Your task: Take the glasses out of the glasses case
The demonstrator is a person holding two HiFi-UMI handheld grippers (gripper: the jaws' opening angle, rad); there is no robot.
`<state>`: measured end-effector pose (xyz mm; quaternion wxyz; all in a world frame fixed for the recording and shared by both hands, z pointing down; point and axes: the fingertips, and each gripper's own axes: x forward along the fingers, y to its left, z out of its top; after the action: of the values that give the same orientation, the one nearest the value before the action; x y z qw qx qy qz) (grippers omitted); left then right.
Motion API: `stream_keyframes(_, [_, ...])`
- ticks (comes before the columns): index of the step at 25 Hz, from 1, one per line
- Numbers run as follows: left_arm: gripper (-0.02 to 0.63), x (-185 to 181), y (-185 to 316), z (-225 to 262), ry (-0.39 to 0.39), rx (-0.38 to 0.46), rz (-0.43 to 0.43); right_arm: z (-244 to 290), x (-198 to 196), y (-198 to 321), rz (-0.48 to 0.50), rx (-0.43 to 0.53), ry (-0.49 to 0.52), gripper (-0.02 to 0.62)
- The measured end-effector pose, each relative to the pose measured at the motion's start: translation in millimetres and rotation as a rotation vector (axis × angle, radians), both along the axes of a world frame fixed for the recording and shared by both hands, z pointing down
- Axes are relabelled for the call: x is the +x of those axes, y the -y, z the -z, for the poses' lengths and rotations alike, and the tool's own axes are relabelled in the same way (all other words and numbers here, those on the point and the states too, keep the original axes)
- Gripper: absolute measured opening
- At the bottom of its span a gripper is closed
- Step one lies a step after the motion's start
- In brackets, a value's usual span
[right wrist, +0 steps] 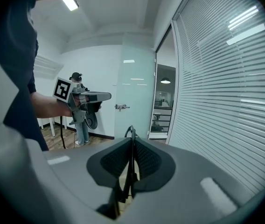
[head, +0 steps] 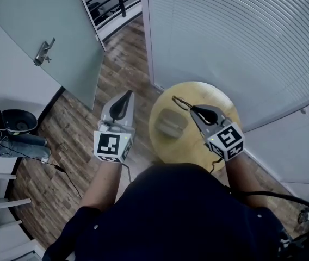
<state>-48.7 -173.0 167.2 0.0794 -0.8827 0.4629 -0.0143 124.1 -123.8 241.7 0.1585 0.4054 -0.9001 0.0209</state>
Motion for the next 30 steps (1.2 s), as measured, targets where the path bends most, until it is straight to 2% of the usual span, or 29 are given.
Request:
stream_keyframes(16, [0.006,-1.8,30.1,1.1,0.023,-0.007,-0.051,5.8,-12.9,27.2,-0.026,0.016,0.017,0.029])
stream_keyframes(30, [0.006,-14.0,28.6,1.7,0.011,-0.019,-0.028,8.1,-23.5,26.9,-0.006,0.015,0.015,0.029])
